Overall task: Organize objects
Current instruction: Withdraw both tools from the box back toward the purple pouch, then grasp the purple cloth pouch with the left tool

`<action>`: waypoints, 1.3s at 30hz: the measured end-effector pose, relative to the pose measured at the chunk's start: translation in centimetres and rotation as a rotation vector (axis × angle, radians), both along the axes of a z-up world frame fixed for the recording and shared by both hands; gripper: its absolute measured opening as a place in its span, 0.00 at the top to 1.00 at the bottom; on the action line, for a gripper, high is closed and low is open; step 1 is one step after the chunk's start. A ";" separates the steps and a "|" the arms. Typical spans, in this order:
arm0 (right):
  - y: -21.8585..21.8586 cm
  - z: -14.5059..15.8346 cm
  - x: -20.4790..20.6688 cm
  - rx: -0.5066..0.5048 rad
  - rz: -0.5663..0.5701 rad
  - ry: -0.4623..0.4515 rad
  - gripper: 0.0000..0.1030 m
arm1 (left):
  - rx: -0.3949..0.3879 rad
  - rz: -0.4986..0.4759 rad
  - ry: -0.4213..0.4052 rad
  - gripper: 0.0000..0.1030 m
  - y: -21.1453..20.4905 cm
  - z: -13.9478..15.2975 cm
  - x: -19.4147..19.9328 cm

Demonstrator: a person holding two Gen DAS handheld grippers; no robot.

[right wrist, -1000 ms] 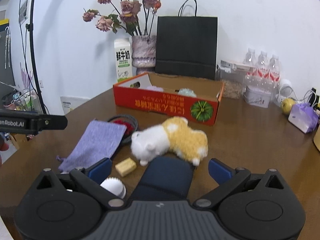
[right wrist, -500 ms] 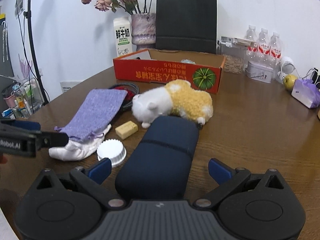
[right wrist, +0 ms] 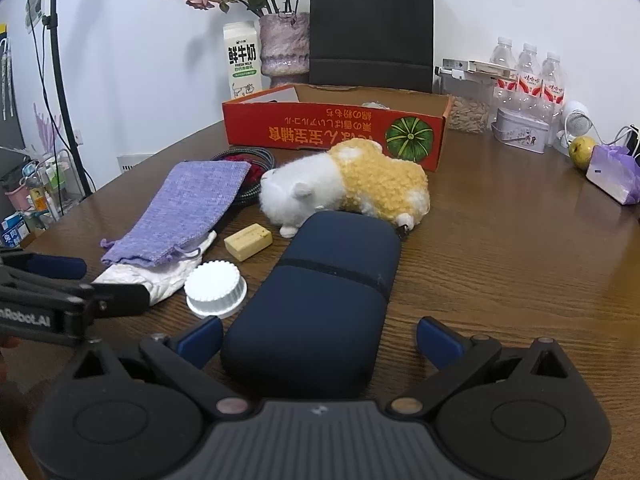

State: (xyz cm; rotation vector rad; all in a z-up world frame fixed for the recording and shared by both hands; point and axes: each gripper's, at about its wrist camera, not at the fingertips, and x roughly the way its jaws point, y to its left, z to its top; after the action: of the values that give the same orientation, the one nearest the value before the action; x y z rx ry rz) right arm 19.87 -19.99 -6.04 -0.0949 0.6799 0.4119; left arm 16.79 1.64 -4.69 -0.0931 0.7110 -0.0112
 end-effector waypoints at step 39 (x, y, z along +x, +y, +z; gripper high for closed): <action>0.0 -0.1 1.0 -0.012 0.013 -0.021 0.17 | -0.076 0.031 -0.010 0.39 1.4 -0.1 4.0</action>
State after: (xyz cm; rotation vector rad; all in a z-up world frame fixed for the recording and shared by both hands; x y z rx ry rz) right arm 20.84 -19.96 -6.12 -0.1149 0.6611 0.4193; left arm 20.78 3.01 -4.83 -0.1767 0.6991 -0.0094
